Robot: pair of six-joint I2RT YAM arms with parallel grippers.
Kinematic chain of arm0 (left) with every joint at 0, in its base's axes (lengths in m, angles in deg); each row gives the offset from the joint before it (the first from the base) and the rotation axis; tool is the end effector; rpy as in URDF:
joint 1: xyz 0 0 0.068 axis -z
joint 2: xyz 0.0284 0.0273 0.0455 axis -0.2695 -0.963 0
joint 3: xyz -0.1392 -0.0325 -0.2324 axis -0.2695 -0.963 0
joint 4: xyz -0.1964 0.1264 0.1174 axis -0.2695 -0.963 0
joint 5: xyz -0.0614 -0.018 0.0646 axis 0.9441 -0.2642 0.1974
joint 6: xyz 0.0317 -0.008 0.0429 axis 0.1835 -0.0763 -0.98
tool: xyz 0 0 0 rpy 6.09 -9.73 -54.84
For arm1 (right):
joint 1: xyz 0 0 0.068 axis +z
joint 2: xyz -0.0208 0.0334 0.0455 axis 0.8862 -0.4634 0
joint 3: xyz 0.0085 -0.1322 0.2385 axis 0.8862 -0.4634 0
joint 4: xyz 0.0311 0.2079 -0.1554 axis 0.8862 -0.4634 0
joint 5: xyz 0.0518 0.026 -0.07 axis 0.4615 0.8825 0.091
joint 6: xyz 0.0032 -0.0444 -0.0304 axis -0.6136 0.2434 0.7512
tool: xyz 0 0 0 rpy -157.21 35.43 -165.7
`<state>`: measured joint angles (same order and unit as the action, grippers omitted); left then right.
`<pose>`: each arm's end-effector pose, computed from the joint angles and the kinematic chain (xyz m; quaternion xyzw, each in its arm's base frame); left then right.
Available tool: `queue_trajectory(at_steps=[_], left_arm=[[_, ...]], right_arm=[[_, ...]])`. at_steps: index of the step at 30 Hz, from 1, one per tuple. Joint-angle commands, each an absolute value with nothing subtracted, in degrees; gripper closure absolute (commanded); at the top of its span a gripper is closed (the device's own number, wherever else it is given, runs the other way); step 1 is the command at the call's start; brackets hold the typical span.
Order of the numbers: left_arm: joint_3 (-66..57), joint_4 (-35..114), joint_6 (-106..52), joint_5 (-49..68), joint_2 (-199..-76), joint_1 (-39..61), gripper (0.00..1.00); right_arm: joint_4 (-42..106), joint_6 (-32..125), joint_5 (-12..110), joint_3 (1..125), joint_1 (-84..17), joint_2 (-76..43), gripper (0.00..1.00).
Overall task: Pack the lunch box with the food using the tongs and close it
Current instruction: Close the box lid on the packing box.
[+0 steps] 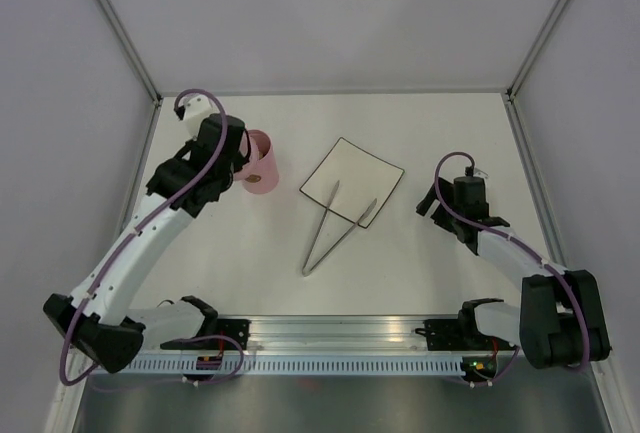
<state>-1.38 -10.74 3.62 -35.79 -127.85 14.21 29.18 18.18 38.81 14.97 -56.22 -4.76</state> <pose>0.2063 -0.0935 0.3898 -0.2291 0.8343 -0.0094 0.5014 0.2258 0.0230 0.1648 0.2399 0.8934 0.1177 0.3612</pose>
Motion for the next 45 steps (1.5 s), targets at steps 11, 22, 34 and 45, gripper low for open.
queue_trajectory(at_steps=[11,22,34,45], left_arm=[[15.5,-5.4,-17.5,-23.6,-151.0,6.7,0.98],[15.6,-4.7,-18.6,-18.4,-156.4,4.3,0.98],[15.0,-1.8,-19.5,-19.1,-160.3,2.6,0.98],[15.9,-3.2,-21.9,-14.6,-163.9,1.1,0.98]], right_arm=[[28.8,18.1,38.3,16.6,-56.0,-1.1,0.02],[26.9,19.2,36.5,16.3,-56.0,-0.4,0.02],[26.8,19.1,36.4,15.5,-56.1,0.0,0.02],[27.0,18.9,36.4,15.1,-56.0,-0.3,0.02]])
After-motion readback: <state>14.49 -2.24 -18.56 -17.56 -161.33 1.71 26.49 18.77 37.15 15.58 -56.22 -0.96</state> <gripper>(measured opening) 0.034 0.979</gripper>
